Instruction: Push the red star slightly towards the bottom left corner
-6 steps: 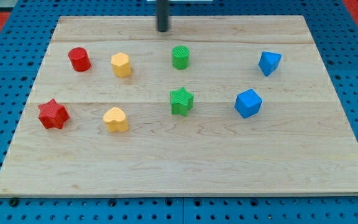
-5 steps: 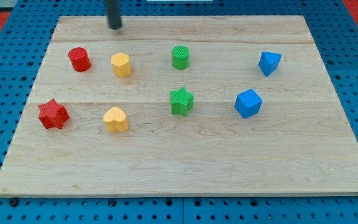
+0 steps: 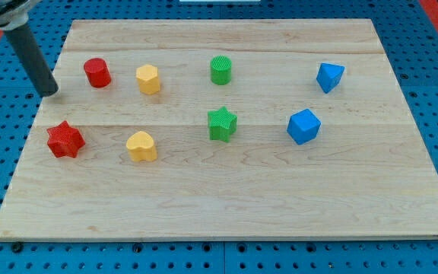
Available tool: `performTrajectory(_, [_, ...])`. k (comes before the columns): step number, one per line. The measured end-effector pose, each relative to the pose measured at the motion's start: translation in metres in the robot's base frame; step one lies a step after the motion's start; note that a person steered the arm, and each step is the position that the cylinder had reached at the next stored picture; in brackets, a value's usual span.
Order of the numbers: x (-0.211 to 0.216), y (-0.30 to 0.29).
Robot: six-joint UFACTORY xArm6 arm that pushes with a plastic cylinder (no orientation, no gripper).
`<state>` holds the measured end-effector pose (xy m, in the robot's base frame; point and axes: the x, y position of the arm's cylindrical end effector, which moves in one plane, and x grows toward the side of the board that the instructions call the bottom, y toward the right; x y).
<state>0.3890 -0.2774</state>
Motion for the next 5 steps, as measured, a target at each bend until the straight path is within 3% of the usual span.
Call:
performTrajectory(3, [0.075, 0.049])
performTrajectory(5, [0.068, 0.06])
